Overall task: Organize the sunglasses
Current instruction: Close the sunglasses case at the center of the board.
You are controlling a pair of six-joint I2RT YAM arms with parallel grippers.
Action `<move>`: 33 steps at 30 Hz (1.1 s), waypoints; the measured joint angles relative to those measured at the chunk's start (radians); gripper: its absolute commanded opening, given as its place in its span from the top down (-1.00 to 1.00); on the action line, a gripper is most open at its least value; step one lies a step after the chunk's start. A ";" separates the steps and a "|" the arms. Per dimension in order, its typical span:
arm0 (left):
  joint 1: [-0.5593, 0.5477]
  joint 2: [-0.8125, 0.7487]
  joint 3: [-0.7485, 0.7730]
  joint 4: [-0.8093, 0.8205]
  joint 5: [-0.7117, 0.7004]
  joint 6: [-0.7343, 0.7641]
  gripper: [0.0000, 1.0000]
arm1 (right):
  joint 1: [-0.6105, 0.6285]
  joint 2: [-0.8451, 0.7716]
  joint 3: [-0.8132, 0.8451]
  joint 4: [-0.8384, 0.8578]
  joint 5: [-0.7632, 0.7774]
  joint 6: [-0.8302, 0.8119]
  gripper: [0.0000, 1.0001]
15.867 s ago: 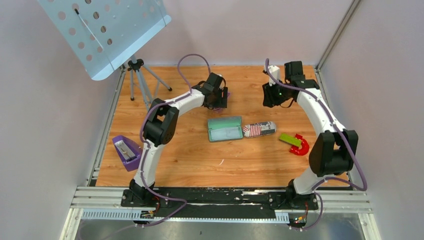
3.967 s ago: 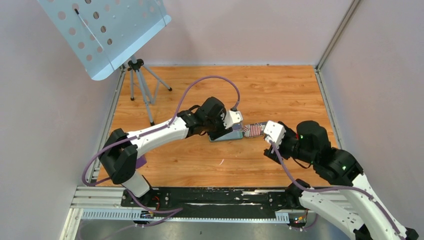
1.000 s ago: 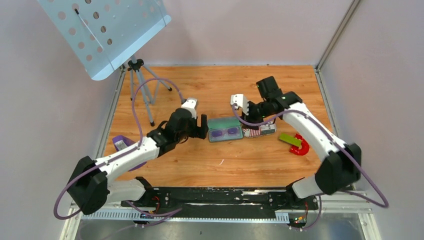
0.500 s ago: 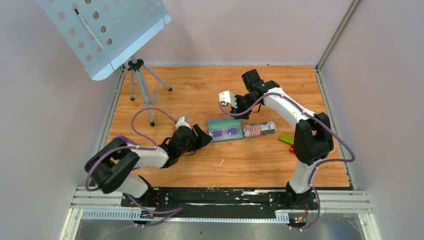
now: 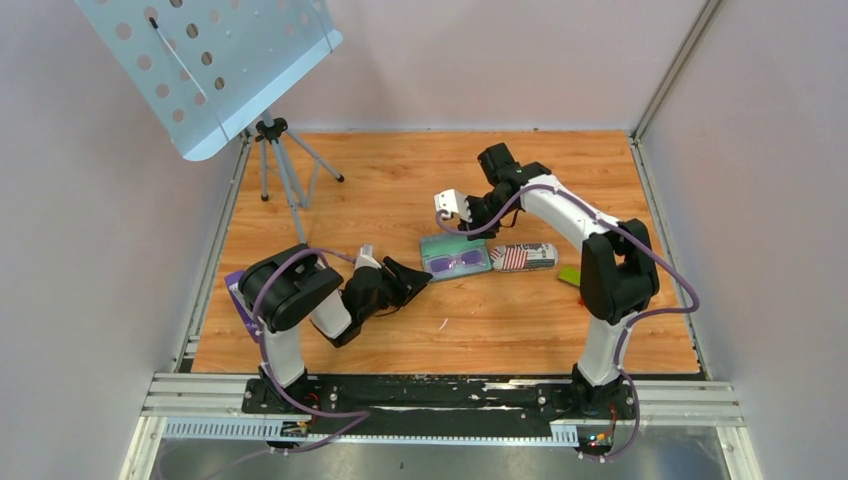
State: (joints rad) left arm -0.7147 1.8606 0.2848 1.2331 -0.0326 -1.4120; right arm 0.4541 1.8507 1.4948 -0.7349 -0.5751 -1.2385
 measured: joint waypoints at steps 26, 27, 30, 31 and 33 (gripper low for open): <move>0.000 0.000 0.019 -0.061 0.005 0.012 0.56 | 0.077 -0.245 -0.433 0.391 0.135 0.009 0.65; 0.000 0.000 0.019 -0.060 0.005 0.012 0.57 | 0.082 -0.251 -0.444 0.403 0.147 0.016 0.58; 0.000 0.001 0.019 -0.060 0.005 0.011 0.57 | 0.093 -0.264 -0.462 0.425 0.170 0.031 0.47; 0.000 0.001 0.019 -0.060 0.005 0.011 0.58 | 0.097 -0.267 -0.466 0.429 0.178 0.035 0.42; 0.000 0.001 0.019 -0.060 0.005 0.011 0.58 | 0.107 -0.277 -0.481 0.438 0.192 0.042 0.28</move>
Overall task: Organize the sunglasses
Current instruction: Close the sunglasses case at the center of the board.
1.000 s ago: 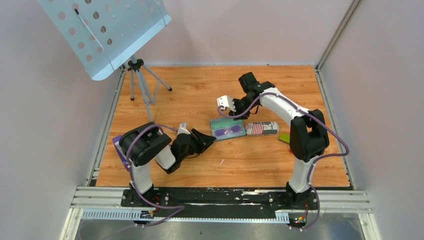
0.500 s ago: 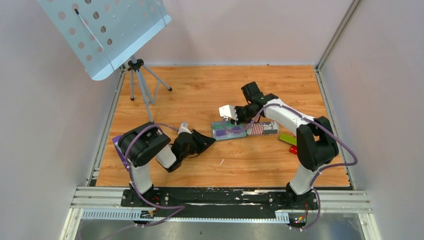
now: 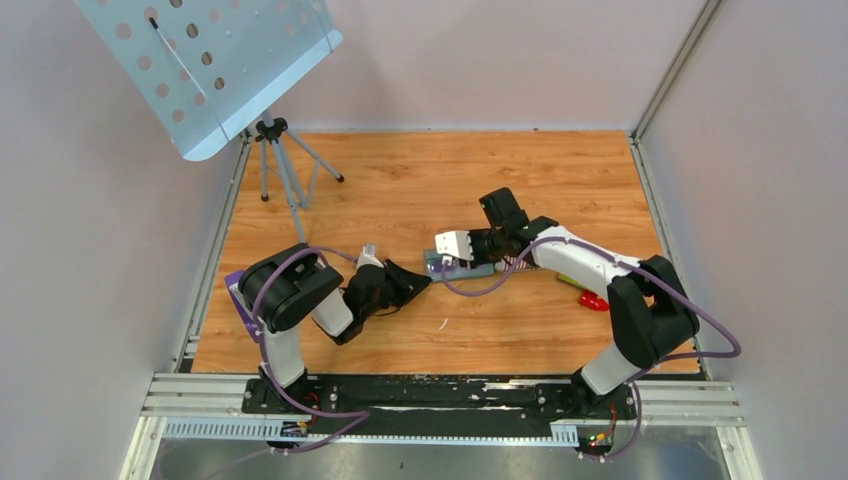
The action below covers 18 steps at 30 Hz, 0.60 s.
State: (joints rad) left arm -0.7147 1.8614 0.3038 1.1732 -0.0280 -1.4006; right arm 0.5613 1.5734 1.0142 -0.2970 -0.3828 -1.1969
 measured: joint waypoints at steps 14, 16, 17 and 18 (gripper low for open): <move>-0.036 -0.174 -0.123 -0.101 0.017 -0.018 0.36 | 0.069 -0.045 -0.072 -0.209 -0.063 0.075 -0.10; -0.070 -0.368 -0.140 -0.322 -0.002 0.026 0.24 | 0.061 -0.064 -0.066 -0.260 -0.070 0.091 -0.10; -0.086 -0.474 -0.130 -0.433 -0.019 0.058 0.20 | 0.058 -0.076 -0.056 -0.285 -0.073 0.101 -0.10; -0.098 -0.573 -0.107 -0.542 -0.040 0.091 0.17 | 0.055 -0.086 -0.041 -0.303 -0.076 0.111 -0.09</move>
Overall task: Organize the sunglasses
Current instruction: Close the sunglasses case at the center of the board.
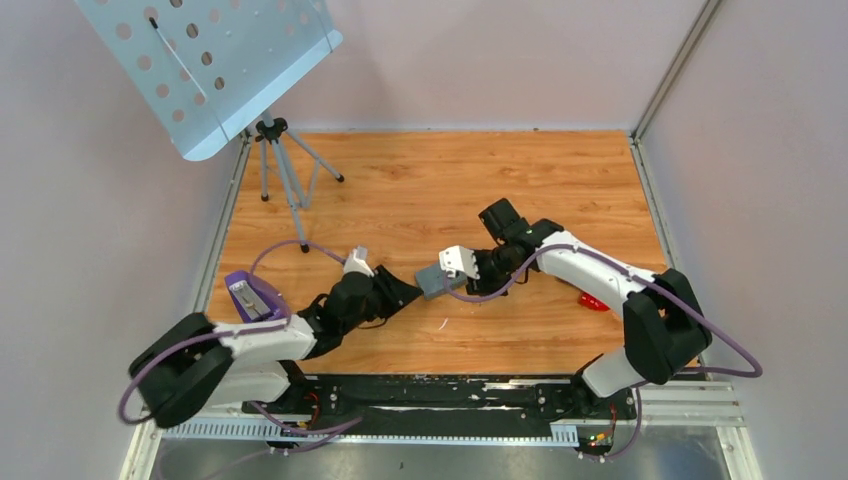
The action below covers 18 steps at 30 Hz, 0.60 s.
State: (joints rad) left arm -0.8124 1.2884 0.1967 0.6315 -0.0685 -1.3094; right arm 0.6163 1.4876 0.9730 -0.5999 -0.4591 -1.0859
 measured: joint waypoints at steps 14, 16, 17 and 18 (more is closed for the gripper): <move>-0.008 -0.283 0.444 -0.861 -0.255 0.558 -0.58 | -0.202 -0.099 0.247 -0.100 -0.107 0.281 -0.20; -0.009 -0.277 0.547 -0.957 -0.322 0.690 -0.77 | -0.312 -0.122 0.294 -0.074 -0.120 0.373 -0.89; -0.009 -0.276 0.563 -0.966 -0.332 0.718 -0.81 | -0.368 -0.134 0.308 -0.055 -0.125 0.425 -0.97; -0.009 -0.269 0.607 -0.996 -0.364 0.788 -0.86 | -0.421 -0.147 0.313 -0.032 -0.123 0.478 -0.99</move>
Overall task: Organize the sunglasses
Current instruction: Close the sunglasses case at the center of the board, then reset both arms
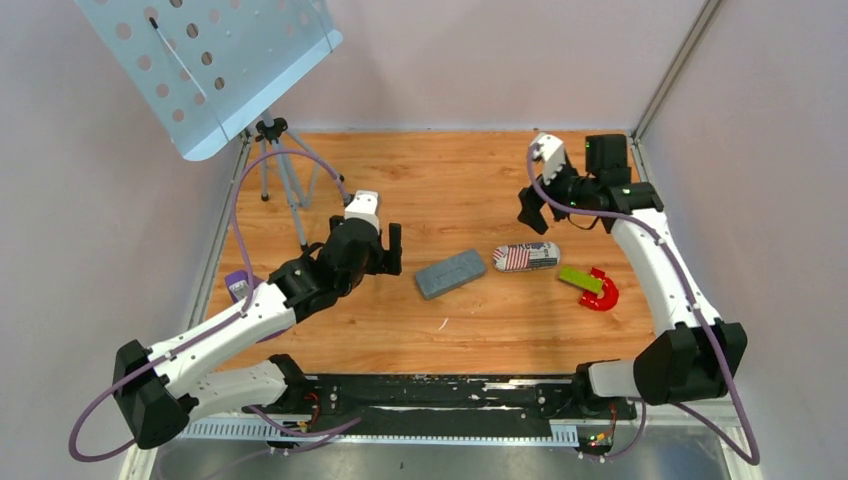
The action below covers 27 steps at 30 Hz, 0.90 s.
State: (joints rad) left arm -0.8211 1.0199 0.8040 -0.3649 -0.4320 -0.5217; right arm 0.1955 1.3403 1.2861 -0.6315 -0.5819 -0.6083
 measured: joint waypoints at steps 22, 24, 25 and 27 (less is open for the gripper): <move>0.019 0.006 0.328 -0.167 -0.051 0.333 -1.00 | -0.132 -0.231 -0.129 0.123 0.201 0.385 -0.99; 0.019 0.010 0.329 -0.193 -0.041 0.332 -1.00 | -0.147 -0.228 -0.111 0.104 0.201 0.391 -0.99; 0.019 0.011 0.329 -0.207 -0.037 0.331 -1.00 | -0.154 -0.227 -0.095 0.092 0.201 0.394 -0.99; 0.019 0.010 0.329 -0.224 -0.031 0.327 -1.00 | -0.165 -0.225 -0.051 0.080 0.200 0.401 -0.98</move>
State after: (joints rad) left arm -0.8017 1.0298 1.1328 -0.5884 -0.4625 -0.1947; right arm 0.0303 1.1156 1.2346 -0.5510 -0.3820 -0.2073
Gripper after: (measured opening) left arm 0.997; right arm 0.993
